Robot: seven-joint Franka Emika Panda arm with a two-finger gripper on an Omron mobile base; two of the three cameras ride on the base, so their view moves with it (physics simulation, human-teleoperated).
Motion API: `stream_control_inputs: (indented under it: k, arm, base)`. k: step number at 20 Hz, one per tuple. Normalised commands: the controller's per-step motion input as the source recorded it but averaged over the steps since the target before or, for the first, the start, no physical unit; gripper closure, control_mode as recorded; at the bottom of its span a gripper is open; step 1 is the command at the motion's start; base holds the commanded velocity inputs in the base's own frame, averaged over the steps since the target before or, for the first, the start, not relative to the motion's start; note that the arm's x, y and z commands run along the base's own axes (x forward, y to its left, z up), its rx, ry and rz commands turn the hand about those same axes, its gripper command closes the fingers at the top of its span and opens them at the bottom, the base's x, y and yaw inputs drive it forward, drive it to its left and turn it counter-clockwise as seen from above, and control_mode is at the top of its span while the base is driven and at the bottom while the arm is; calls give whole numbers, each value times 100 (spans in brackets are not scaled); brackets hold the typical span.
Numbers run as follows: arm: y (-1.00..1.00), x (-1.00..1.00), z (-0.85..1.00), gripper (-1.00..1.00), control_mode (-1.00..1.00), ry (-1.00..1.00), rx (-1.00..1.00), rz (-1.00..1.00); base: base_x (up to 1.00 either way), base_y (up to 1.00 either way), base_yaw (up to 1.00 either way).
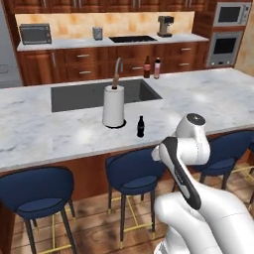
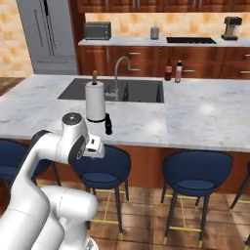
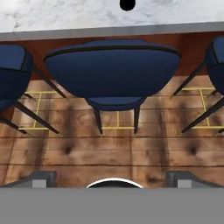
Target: Place the large bottle from the dining counter next to the other large bottle outside the sink, and place the small bottle from the dining counter next to the other small bottle inside the sink.
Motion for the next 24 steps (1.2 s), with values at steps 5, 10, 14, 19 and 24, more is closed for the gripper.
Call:
stream_control_inputs:
  k: [5,10,14,19,24]
  arm:
    - [0,0,0,-100,100,0,0,0]
    - [0,0,0,-100,100,0,0,0]
    - [0,0,0,-100,100,0,0,0]
    - [0,0,0,-100,100,0,0,0]
    - [0,0,0,-100,100,0,0,0]
  base:
    - [31,-42,19]
    - [37,-1,9]
    - [45,0,4]
    - [56,0,1]
    - [43,0,1]
